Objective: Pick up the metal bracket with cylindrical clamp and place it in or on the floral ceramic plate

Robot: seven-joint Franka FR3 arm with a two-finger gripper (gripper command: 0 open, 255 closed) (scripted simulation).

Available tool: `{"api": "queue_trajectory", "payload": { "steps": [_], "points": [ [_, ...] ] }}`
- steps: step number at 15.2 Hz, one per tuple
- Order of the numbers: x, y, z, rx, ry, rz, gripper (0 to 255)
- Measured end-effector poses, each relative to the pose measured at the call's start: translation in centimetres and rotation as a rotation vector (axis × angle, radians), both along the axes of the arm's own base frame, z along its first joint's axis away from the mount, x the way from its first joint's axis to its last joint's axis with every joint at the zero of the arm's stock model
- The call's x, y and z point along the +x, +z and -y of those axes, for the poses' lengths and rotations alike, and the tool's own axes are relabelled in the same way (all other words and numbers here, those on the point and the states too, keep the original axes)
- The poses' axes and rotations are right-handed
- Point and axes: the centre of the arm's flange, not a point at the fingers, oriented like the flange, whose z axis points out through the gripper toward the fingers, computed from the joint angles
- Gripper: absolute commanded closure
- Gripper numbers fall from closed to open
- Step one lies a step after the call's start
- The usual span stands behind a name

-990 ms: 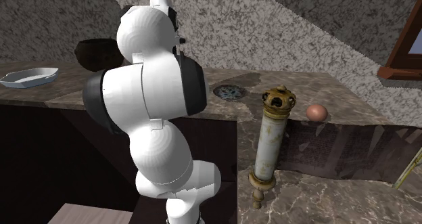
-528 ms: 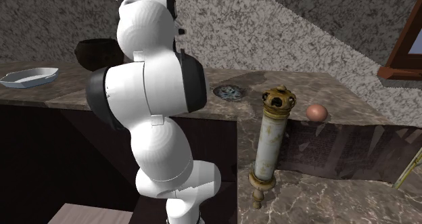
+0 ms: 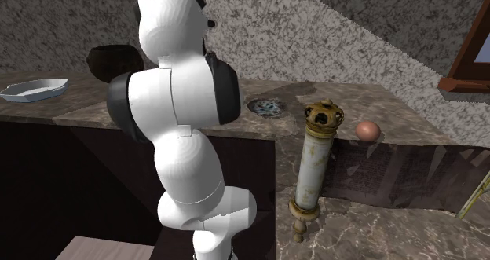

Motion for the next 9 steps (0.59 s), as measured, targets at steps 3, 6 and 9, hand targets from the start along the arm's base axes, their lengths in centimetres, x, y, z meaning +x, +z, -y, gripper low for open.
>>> {"api": "queue_trajectory", "payload": {
  "steps": [3,6,9],
  "points": [
    [0.7,0.4,3.4,0.000,-0.001,0.000,255],
    [1.3,0.9,7.2,0.000,-0.002,0.000,255],
    [2.0,1.1,11.2,0.000,-0.001,0.000,255]
  ]
}}
